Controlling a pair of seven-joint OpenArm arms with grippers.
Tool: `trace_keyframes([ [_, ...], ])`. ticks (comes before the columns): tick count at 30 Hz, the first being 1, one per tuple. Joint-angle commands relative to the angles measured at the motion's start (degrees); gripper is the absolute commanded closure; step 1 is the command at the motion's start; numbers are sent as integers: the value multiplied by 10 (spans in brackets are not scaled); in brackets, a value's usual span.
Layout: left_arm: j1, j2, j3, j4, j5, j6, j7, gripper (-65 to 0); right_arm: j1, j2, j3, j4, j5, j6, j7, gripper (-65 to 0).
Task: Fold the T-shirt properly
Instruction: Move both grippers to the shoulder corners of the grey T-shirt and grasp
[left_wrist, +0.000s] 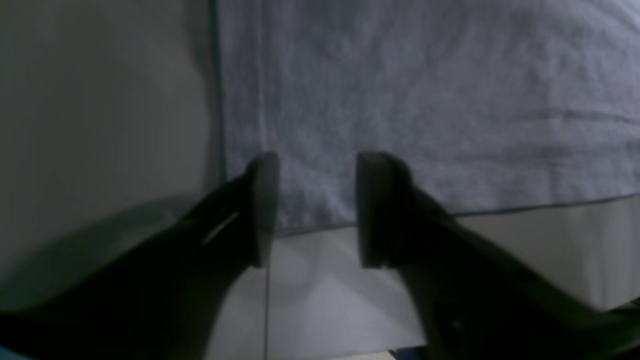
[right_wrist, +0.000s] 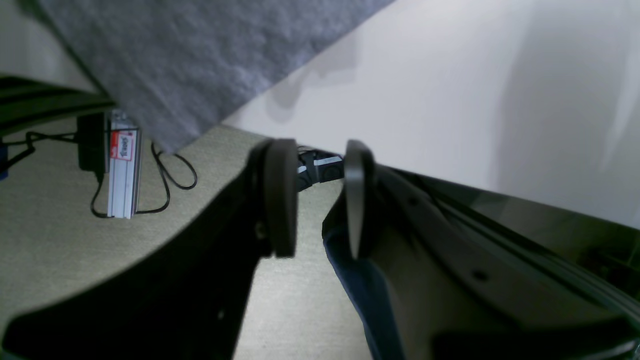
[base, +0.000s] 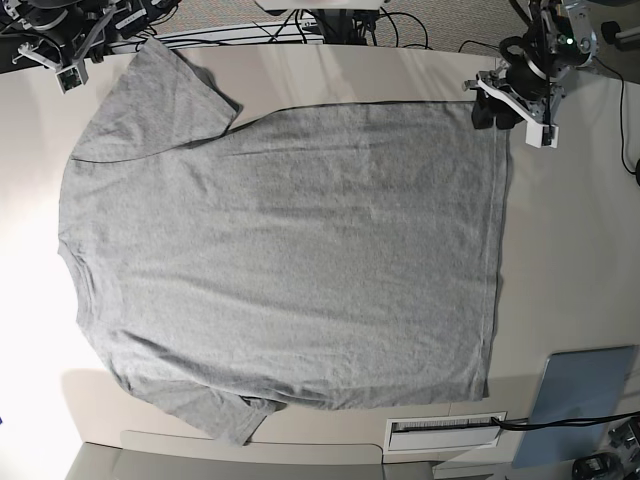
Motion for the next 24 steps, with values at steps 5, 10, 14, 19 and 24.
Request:
trace_keyframes([
  [5, 2, -5, -3, 5, 47, -1, -21, -368, -2, 5, 5, 8, 1, -1, 8, -190],
  [10, 2, -2, -3, 3, 53, 16, -35, -367, 12, 5, 5, 8, 1, -1, 7, -190],
  [14, -3, -2, -3, -28, 5, 15, -34, -367, 25, 5, 5, 8, 1, -1, 6, -190],
  [19, -2, -2, -3, -41, -57, 0, -8, -367, 30, 7, 5, 8, 0, -1, 5, -190],
  [24, -2, -2, -3, -41, -54, 0, 3, -347, 33, 9, 5, 8, -1, -1, 4, -190],
])
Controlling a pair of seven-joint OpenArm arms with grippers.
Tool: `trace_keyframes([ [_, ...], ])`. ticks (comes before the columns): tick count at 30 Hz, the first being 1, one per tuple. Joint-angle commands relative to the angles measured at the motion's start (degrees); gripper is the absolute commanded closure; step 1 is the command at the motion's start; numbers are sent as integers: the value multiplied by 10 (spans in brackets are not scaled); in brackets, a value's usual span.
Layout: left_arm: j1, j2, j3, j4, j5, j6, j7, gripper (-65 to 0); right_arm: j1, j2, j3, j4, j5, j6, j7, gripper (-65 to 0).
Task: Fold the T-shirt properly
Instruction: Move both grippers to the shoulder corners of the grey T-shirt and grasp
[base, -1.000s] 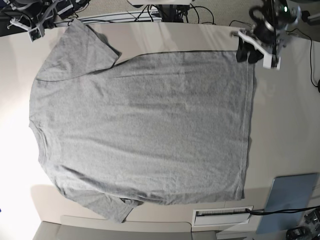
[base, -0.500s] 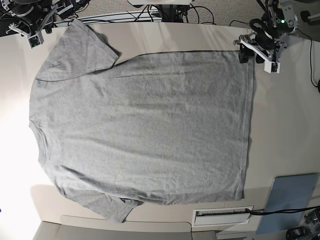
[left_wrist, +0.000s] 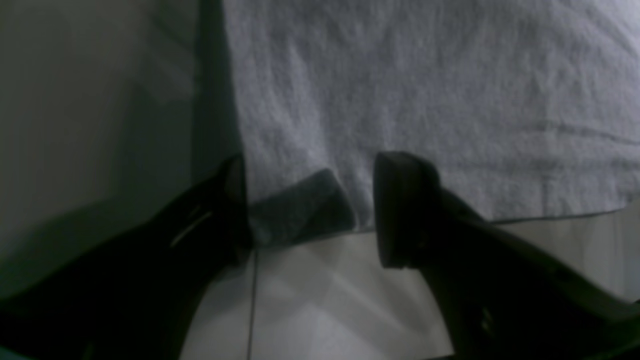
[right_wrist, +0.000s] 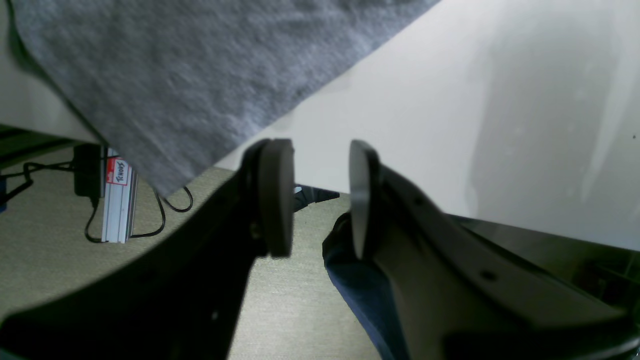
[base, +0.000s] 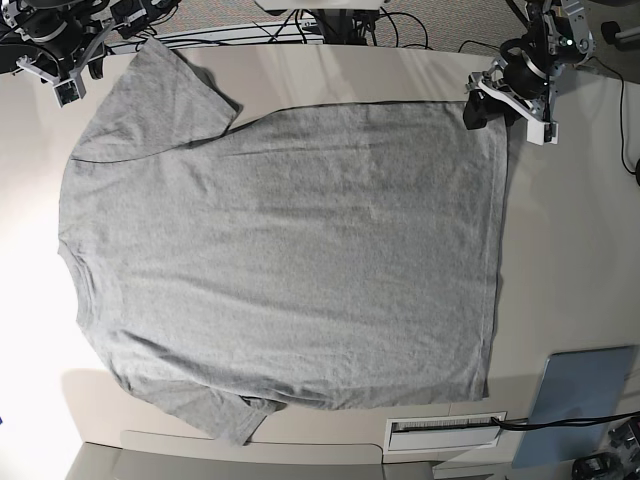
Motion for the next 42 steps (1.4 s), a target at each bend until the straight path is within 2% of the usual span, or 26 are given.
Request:
trace_keyframes([
  [1, 4, -3, -1, 5, 12, 0, 13, -348, -2, 8, 5, 8, -1, -1, 4, -190],
  [4, 4, -3, -1, 5, 26, 0, 14, -348, 0, 8, 5, 8, 0, -2, 5, -190],
  [8, 4, -3, -1, 5, -25, 0, 14, -330, 0, 8, 5, 8, -1, -2, 4, -190],
  [10, 4, -3, -1, 5, -31, 3, 13, -261, 0, 8, 5, 8, -1, -2, 4, -190],
  [14, 4, -3, -1, 5, -9, 38, -8, -78, 0, 8, 5, 8, -1, -2, 4, -190],
  [16, 4, -3, -1, 5, 2, 45, -19, -25, 0, 8, 5, 8, -1, -2, -1, -190],
  [18, 4, -3, -1, 5, 1, 45, -29, -3, 0, 8, 5, 7, -2, -14, -2, -190],
  [24, 4, -3, -1, 5, 1, 45, -30, 0, 0, 8, 5, 7, -26, -45, 4, -190],
  [30, 5, -3, -1, 5, 1, 44, -30, 0, 0, 8, 5, -12, -27, -125, 27, -190],
  [36, 5, -3, -1, 5, 1, 44, -18, 0, 31, 8, 5, -103, -20, -148, 47, -190],
  [39, 5, -3, -1, 5, 1, 37, -2, 0, 63, 8, 13, -152, 31, -156, 46, -189],
  [42, 6, -3, -1, 5, 1, 21, 5, 0, 101, 8, 42, -188, 117, -148, 25, -189],
])
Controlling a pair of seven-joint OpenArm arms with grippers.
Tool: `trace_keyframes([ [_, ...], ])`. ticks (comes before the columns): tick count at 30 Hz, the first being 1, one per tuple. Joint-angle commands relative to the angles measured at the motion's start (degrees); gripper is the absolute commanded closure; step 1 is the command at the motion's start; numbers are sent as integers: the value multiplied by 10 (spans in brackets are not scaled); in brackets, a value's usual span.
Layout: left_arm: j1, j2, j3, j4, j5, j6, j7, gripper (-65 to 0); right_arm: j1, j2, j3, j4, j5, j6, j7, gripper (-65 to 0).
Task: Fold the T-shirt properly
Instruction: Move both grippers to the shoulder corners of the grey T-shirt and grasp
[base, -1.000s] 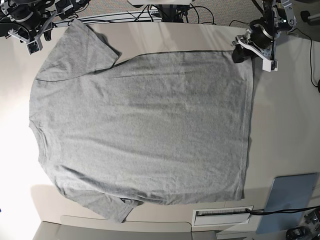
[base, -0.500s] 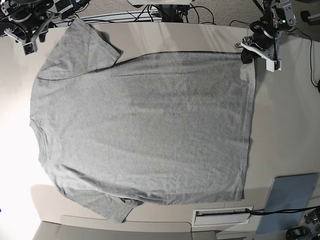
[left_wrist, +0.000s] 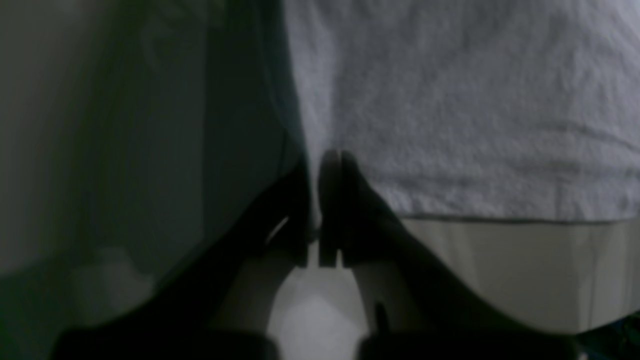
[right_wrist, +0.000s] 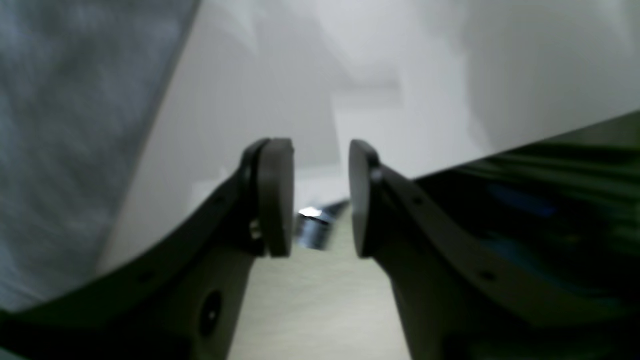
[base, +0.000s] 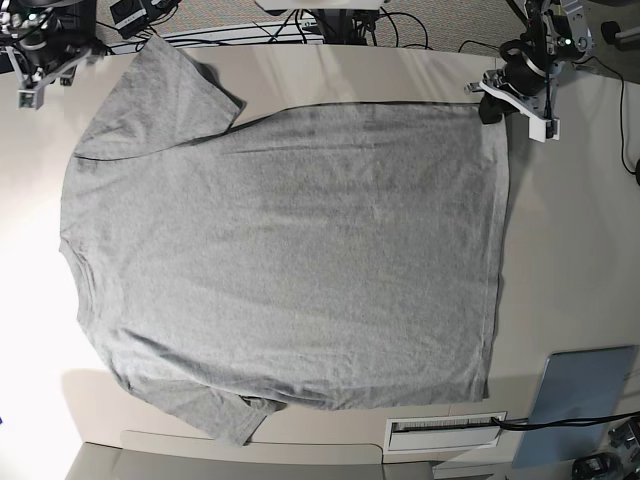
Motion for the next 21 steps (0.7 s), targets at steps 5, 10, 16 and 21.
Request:
trace_keyframes([
  [5, 2, -5, -2, 7, -10, -2, 2, 0, 64, 10, 42, -38, 70, 59, -71, -190],
  [10, 2, -5, -2, 7, -10, -2, 3, 0, 93, 5, 42, -66, 134, 115, -105, -190],
  [16, 2, -5, -2, 7, -10, -2, 2, 0, 93, 1, 42, -66, 150, 127, -128, -236],
  [21, 2, -4, -2, 7, -10, -17, 2, 0, 93, -26, 34, -66, 162, 127, -129, -245],
])
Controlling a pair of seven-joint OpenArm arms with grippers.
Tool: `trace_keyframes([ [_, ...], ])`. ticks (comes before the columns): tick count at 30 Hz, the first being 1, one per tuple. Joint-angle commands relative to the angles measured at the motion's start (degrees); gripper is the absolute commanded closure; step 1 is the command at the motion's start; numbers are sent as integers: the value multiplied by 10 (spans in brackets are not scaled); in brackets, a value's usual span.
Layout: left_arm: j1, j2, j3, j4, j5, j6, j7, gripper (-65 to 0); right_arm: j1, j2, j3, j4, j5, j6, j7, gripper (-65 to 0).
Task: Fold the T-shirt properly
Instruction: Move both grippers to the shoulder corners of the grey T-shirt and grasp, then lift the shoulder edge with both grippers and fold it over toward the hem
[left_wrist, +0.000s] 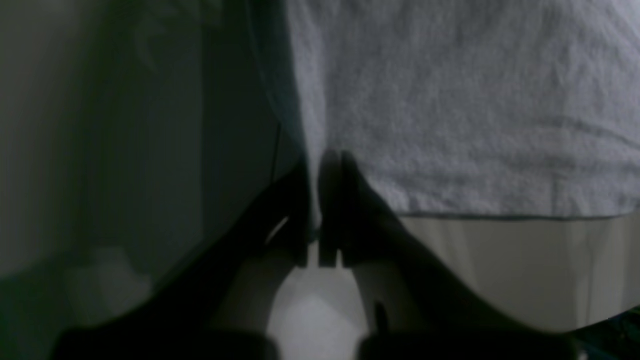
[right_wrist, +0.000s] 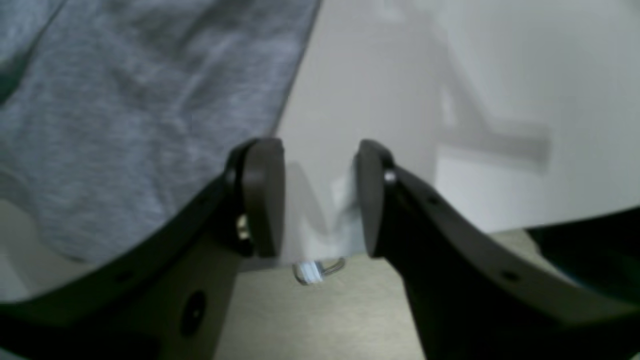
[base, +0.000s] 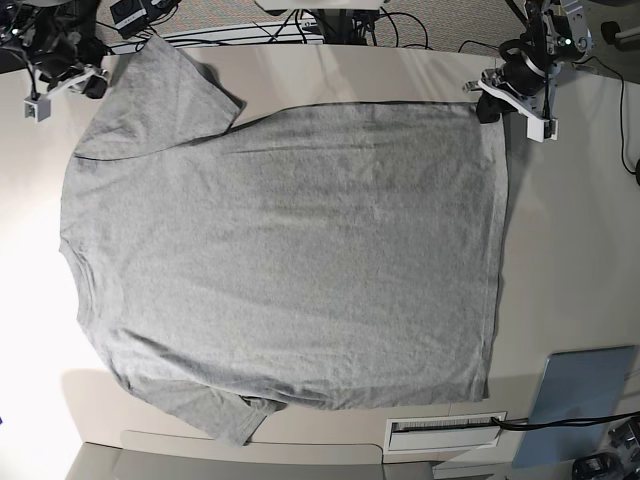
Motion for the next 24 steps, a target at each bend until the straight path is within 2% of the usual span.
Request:
trace_keyframes([
  [1, 3, -4, -2, 7, -6, -10, -1, 0, -2, 4, -3, 7, 5, 1, -1, -245],
  [4, 3, -5, -2, 7, -6, -10, 1, 0, -1, -6, -23, 7, 5, -10, 1, -245],
  [9, 3, -4, -2, 7, -6, -10, 1, 0, 0, -9, -58, 7, -29, -65, 12, -245],
  [17, 3, -4, -2, 7, -6, -10, 1, 0, 4, -9, -67, 7, -30, -68, 43, -245],
  [24, 3, -4, -2, 7, -6, -10, 1, 0, 39, -10, -67, 7, -30, -77, 38, -245],
])
